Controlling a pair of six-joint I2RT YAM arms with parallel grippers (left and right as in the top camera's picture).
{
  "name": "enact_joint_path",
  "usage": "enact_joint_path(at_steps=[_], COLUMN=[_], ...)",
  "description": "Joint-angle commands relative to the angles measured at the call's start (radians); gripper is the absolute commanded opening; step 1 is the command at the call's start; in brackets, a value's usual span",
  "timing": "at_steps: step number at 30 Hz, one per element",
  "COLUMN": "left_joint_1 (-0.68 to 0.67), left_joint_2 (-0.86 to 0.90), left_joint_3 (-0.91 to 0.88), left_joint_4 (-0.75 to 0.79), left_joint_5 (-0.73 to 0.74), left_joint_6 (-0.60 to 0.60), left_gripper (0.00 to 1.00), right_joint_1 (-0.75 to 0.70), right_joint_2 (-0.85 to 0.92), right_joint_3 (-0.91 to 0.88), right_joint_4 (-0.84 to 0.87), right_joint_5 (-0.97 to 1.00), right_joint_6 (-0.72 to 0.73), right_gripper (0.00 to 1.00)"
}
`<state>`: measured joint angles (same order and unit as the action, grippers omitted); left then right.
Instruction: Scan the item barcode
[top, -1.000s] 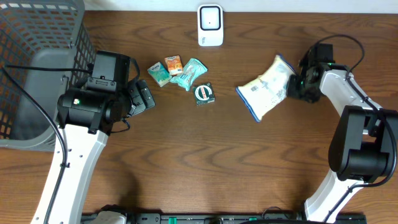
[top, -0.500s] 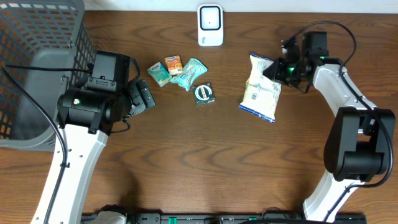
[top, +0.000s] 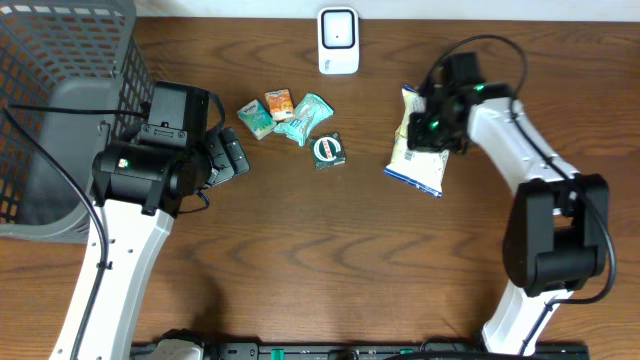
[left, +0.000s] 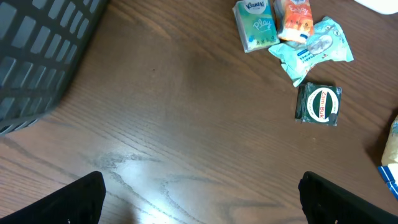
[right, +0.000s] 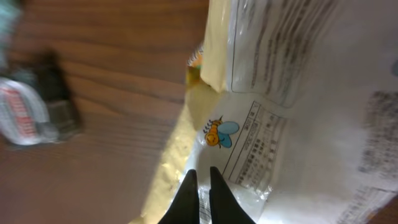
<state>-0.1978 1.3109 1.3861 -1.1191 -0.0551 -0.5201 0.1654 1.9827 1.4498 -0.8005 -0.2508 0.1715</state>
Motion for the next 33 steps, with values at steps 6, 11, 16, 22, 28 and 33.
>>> enact_joint_path(at_steps=[6, 11, 16, 22, 28, 33], left_joint_1=[0.004, 0.004, 0.004, 0.004, 0.004, 0.004], left_joint_2=[-0.003, -0.003, -0.003, -0.003, -0.003, -0.003], left_joint_3=[0.003, 0.003, 0.003, 0.003, 0.003, 0.003], left_joint_4=[-0.004, -0.004, -0.004, -0.004, -0.004, -0.004], left_joint_5=[-0.010, -0.010, -0.010, -0.010, -0.010, -0.010], left_joint_6=[-0.001, -0.001, -0.001, -0.001, -0.001, -0.001], left_gripper=[0.98, 0.98, 0.98, 0.98, 0.98, 0.98], right_joint_1=[0.125, 0.178, 0.177, 0.141, 0.084, 0.079], right_joint_2=[0.000, -0.036, -0.109, -0.159, -0.113, -0.033], right_joint_3=[-0.140, -0.103, -0.021, -0.004, -0.006, -0.007], right_joint_4=[0.028, -0.037, -0.086, -0.022, -0.014, 0.000], right_joint_5=[0.098, 0.092, 0.180, 0.424, 0.378, 0.314], right_joint_6=[-0.016, -0.016, -0.015, -0.015, -0.015, -0.011], right_gripper=[0.01, 0.05, 0.18, 0.38, 0.43, 0.36])
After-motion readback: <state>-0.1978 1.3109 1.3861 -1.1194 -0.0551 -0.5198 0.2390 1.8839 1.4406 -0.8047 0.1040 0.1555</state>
